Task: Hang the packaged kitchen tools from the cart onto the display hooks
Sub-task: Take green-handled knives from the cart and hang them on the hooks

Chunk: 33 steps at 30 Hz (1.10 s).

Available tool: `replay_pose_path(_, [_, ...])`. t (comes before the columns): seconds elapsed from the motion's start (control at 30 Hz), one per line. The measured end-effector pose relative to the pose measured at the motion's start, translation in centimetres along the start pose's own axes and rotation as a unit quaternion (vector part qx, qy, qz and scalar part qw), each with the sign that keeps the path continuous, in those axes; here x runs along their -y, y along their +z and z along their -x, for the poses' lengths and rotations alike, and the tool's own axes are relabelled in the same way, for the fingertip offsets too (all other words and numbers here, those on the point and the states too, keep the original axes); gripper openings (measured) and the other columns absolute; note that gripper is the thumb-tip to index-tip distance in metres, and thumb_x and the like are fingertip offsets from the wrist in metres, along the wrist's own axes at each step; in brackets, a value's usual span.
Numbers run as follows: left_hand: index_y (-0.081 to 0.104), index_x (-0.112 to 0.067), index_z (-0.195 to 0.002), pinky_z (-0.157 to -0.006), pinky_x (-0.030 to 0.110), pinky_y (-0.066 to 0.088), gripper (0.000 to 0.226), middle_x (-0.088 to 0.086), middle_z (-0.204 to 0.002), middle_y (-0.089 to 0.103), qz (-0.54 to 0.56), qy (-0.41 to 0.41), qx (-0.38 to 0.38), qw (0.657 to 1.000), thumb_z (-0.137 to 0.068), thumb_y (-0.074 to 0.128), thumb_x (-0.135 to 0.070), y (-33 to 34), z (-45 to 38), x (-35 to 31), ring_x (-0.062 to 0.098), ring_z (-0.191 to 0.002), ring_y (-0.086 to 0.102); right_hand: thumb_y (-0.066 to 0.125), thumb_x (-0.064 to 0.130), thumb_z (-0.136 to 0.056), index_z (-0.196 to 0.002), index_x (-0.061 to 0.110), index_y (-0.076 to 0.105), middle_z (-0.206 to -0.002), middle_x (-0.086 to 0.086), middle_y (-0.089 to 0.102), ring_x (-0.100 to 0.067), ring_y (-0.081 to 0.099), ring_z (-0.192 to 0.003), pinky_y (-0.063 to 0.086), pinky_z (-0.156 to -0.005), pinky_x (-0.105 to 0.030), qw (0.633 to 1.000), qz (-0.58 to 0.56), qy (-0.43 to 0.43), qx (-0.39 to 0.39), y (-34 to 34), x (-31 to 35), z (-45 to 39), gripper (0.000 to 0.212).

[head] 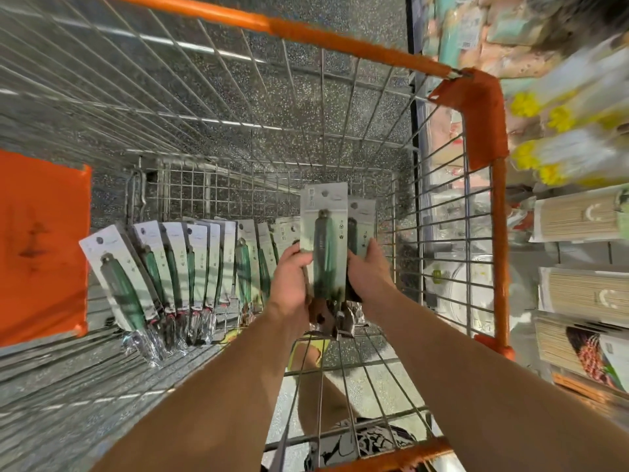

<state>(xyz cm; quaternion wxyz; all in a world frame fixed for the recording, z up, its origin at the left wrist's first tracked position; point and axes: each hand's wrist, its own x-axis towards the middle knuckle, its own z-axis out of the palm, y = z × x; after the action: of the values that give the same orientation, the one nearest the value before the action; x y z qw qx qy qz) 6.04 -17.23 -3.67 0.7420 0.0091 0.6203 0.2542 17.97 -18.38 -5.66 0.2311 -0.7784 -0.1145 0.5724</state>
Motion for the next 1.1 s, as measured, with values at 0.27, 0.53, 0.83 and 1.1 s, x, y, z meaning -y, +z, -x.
replay_pose_path(0.27, [0.061,-0.028,-0.122,-0.075,0.037,0.056,0.021,0.001,-0.110,0.073,-0.145,0.053,0.036,0.987,-0.108,0.051,-0.016,0.7,2.3,-0.5,0.018,-0.095,0.072,0.034,0.053,-0.106,-0.126,0.012,0.069,-0.116,-0.012,0.076,-0.030,0.073,-0.102,0.057,-0.095,-0.049,0.978,-0.179,0.046,0.099,-0.2,1.2,1.8,0.058])
replay_pose_path(0.53, [0.070,-0.028,-0.113,-0.099,0.054,0.058,0.013,0.006,-0.106,0.081,-0.167,0.066,0.082,0.980,-0.104,0.061,-0.027,1.0,6.0,-2.3,0.028,-0.102,0.078,0.084,0.058,-0.073,-0.135,0.015,0.059,-0.117,-0.011,0.074,-0.029,0.075,-0.101,0.062,-0.071,-0.040,0.983,-0.165,0.015,0.077,-0.8,2.9,6.6,0.079])
replay_pose_path(0.83, [0.044,-0.036,-0.157,-0.080,0.036,0.054,0.047,0.020,-0.126,0.068,-0.523,0.308,0.094,0.789,-0.111,0.042,-0.042,-0.6,13.2,-6.7,0.029,-0.102,0.068,0.084,0.032,-0.080,-0.120,0.014,0.070,-0.108,-0.013,0.077,-0.028,0.077,-0.092,0.062,-0.071,-0.037,0.961,-0.264,-0.076,-0.013,0.9,4.6,15.6,0.046])
replay_pose_path(1.1, [0.069,-0.030,-0.129,-0.109,0.046,0.049,0.090,0.000,-0.135,0.066,-0.413,0.171,0.254,0.858,-0.059,0.076,-0.087,-0.1,21.8,-9.9,0.020,-0.120,0.064,0.083,0.036,-0.074,-0.106,0.011,0.072,-0.081,0.001,0.075,-0.018,0.073,-0.076,0.056,-0.061,-0.029,0.935,-0.269,-0.191,-0.131,-1.9,8.5,26.9,0.042])
